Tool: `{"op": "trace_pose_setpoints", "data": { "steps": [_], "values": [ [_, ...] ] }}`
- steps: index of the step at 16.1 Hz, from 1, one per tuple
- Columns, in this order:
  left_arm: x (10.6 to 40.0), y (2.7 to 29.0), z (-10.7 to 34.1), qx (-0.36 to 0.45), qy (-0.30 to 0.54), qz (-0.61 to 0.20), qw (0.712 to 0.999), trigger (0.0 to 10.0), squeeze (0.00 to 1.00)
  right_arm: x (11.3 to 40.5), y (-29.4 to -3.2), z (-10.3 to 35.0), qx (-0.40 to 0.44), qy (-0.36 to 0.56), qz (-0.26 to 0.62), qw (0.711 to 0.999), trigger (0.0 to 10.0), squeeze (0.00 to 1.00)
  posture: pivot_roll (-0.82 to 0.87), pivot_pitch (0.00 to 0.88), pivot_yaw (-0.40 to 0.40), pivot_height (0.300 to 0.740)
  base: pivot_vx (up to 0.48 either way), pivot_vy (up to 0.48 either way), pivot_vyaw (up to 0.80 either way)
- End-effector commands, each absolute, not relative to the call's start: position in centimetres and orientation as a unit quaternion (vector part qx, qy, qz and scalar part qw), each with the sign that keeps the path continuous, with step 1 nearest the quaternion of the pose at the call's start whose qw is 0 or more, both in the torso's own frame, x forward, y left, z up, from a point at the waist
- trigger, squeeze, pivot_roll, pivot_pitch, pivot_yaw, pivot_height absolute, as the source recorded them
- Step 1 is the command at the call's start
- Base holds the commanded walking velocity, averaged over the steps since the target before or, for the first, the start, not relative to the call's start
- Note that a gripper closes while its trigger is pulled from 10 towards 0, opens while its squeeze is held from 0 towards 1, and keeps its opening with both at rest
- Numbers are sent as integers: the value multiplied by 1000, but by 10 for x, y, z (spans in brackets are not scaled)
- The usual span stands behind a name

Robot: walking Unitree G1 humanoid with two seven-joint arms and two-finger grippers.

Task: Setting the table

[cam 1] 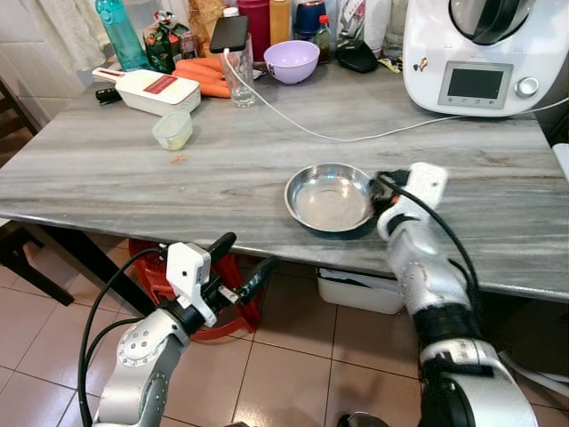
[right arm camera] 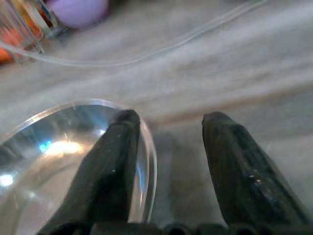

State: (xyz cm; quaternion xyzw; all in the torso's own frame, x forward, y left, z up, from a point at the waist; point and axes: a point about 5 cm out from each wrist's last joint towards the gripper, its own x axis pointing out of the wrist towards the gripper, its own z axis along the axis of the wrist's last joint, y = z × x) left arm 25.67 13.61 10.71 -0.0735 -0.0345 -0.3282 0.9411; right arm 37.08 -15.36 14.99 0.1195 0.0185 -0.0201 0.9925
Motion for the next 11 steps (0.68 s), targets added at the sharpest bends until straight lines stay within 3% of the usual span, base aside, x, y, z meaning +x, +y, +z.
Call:
{"op": "trace_pose_setpoints", "data": {
  "steps": [1,5,11],
  "values": [
    [257,137,109,-69,-37,-321,944,10000,0,366,-151,151,118,-4,-3,993,10000,1000,-85,130,97,740,0,0,0],
    [260,142,108,-67,-41,-294,953,10000,0,345,-164,156,94,-42,-4,995,10000,1000,-88,137,94,740,0,0,0],
    [270,163,101,-52,-29,-151,987,10000,0,305,-189,169,11,-99,-36,994,10000,1000,-96,143,88,740,0,0,0]
  ]
}}
